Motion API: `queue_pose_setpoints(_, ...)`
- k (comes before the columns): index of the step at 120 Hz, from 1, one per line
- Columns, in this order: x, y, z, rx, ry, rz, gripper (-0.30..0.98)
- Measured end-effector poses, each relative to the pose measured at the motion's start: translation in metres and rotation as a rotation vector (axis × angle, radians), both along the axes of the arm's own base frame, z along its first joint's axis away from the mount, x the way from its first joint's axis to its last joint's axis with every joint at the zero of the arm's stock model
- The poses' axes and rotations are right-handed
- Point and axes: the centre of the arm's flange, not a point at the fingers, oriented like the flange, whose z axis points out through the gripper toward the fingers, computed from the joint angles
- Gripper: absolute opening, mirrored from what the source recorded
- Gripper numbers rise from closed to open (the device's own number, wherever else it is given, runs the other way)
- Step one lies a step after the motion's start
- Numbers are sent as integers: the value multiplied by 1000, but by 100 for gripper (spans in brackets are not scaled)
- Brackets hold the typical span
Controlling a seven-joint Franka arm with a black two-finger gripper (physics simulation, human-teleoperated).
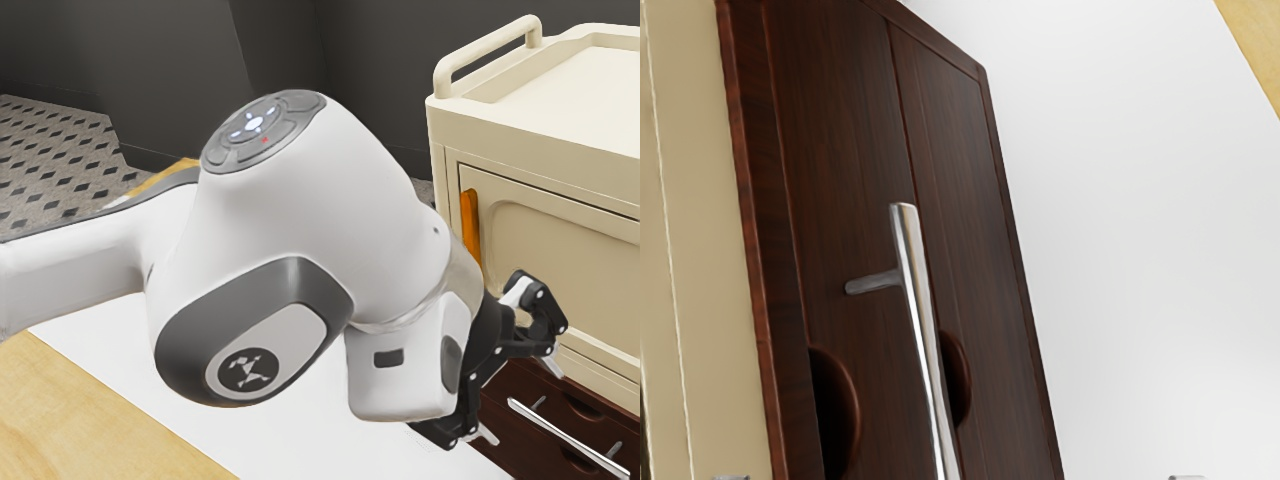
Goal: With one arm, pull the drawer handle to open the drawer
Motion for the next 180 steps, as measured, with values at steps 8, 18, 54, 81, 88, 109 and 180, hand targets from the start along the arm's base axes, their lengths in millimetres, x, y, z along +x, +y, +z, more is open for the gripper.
queue_pose_setpoints(8, 4, -5, -8, -7, 4, -11, 45)
queue_pose_setpoints(18, 13, -9, -19, -14, 14, -16, 38)
queue_pose_setpoints(54, 26, -12, -41, -25, 26, -14, 26)
queue_pose_setpoints(81, 25, -15, -51, -22, 37, -15, 21)
queue_pose_setpoints(88, 27, -14, -53, -23, 41, -11, 20)
queue_pose_setpoints(109, 37, -8, -64, -25, 60, 8, 17)
queue_pose_setpoints(180, -63, 11, -65, 28, -30, 29, -5)
